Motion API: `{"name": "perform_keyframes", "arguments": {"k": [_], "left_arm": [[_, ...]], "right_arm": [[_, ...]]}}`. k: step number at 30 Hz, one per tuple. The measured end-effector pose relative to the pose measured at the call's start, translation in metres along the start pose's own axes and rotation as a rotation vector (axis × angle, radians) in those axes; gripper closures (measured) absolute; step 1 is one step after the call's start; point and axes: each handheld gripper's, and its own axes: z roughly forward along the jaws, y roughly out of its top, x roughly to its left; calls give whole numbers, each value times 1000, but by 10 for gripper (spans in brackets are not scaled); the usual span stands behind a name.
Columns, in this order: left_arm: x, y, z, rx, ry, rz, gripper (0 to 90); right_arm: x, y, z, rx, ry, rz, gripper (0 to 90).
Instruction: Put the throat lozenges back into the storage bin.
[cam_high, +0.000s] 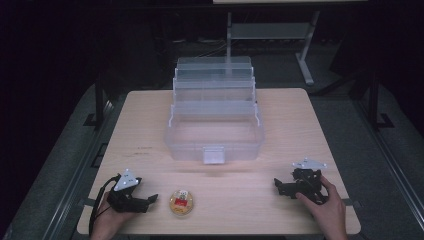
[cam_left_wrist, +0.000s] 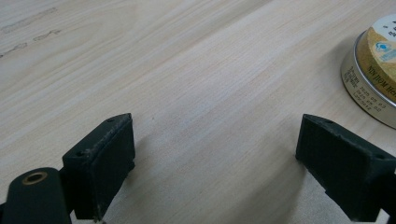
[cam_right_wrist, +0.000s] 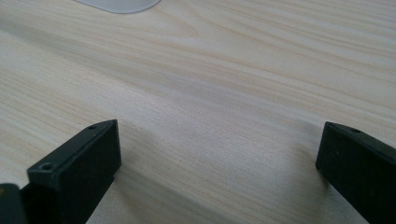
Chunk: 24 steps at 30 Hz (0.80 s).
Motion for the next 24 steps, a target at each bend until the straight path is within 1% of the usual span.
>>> {"name": "perform_keyframes", "arguments": {"k": [3, 12, 15, 17, 19, 23, 24], "left_arm": [[0, 1, 0, 7, -1, 2, 108], [0, 7, 0, 41, -28, 11, 119], [1, 9, -1, 48, -39, 3, 122], [1, 11, -1, 66, -46, 0, 124], [1, 13, -2, 79, -44, 9, 126], [3, 17, -5, 82, -49, -7, 129], [4, 18, -6, 86, -53, -5, 131]], "right_arm": [[0, 0, 0, 0, 0, -1, 0], [0, 0, 0, -3, 0, 0, 0], [0, 0, 0, -3, 0, -2, 0], [0, 0, 0, -3, 0, -2, 0], [0, 0, 0, -3, 0, -2, 0], [0, 0, 0, -3, 0, -2, 0], [0, 0, 0, -3, 0, -2, 0]]}}
